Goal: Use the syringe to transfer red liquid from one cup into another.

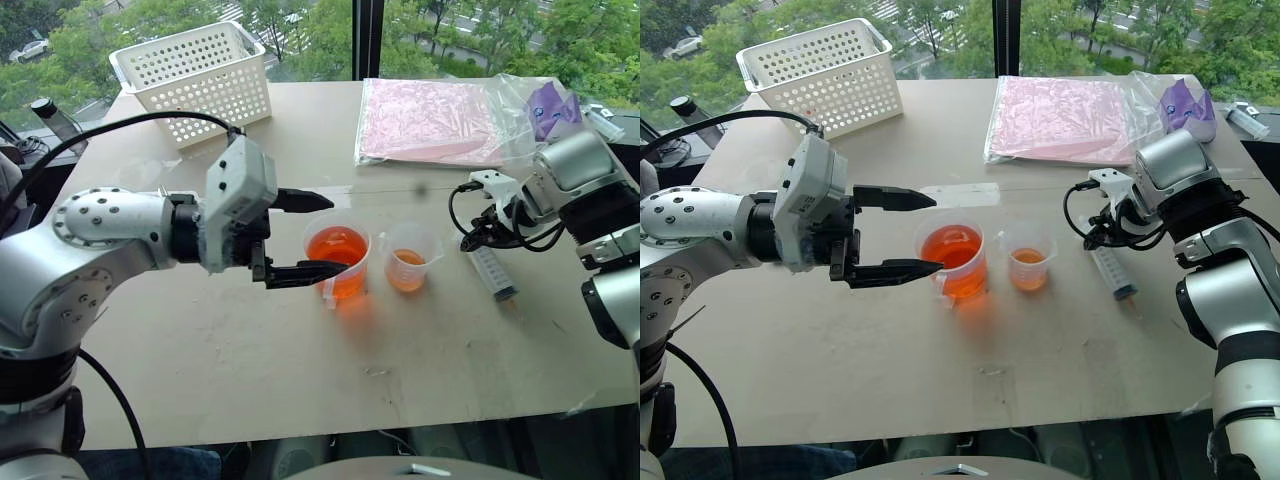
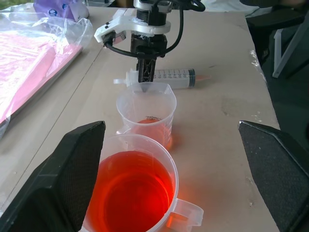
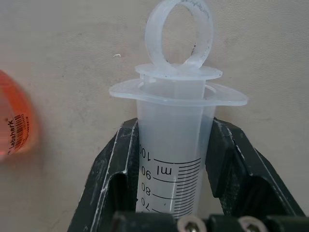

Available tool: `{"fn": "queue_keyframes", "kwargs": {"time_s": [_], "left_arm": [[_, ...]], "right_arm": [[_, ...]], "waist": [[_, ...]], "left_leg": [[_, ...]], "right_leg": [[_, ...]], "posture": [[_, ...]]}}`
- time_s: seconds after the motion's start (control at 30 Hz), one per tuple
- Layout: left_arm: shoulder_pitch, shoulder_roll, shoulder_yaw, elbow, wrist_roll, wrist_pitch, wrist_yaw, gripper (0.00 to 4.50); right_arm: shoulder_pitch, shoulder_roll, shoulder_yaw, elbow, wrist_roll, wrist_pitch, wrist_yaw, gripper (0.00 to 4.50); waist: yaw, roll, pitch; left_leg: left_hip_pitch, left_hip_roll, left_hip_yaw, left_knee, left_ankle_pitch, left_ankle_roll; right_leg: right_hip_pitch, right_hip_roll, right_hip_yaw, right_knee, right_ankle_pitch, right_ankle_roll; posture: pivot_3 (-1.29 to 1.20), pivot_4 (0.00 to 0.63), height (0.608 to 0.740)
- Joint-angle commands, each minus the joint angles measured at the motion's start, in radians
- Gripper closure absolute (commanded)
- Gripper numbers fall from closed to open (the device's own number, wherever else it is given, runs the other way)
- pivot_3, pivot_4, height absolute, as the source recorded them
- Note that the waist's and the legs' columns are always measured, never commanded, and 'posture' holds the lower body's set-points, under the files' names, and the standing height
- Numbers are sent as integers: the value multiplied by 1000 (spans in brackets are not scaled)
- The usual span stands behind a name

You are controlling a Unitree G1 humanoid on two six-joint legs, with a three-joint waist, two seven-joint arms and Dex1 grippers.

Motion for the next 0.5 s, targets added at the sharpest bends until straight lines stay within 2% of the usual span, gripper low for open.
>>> {"fn": "queue_keyframes", "kwargs": {"time_s": [0.03,0.13,0.23,0.37,0.5], "left_arm": [[-33,-12,60,16,-21,-11,24,0],[-50,-20,84,48,-43,6,44,0],[-127,-27,95,127,-64,28,60,0],[-243,-40,98,253,-64,43,65,0],[-347,-59,76,379,-7,16,54,0]], "right_arm": [[-75,-42,-131,-29,-10,-10,-15,3018],[-76,-63,-234,-89,-11,-23,-41,3018],[-83,-53,-401,-220,7,-5,-85,3018],[-61,42,-623,-431,48,-21,-139,3018],[2,191,-776,-669,109,-82,-185,3018]], "waist": [[0,0,0],[3,0,0],[2,0,0],[-1,0,0],[-3,-1,0]], "left_leg": [[0,0,0,0,0,0],[0,0,0,0,0,0],[-1,0,0,0,0,0],[-1,0,0,0,0,0],[-1,0,0,-1,1,-1]], "right_leg": [[0,0,0,0,0,0],[0,0,0,0,0,0],[-1,0,0,0,0,0],[-1,1,0,1,0,0],[-1,1,0,3,0,0]], "posture": [[0,150,740],[0,150,740],[0,150,740],[0,150,740],[0,150,740]]}}
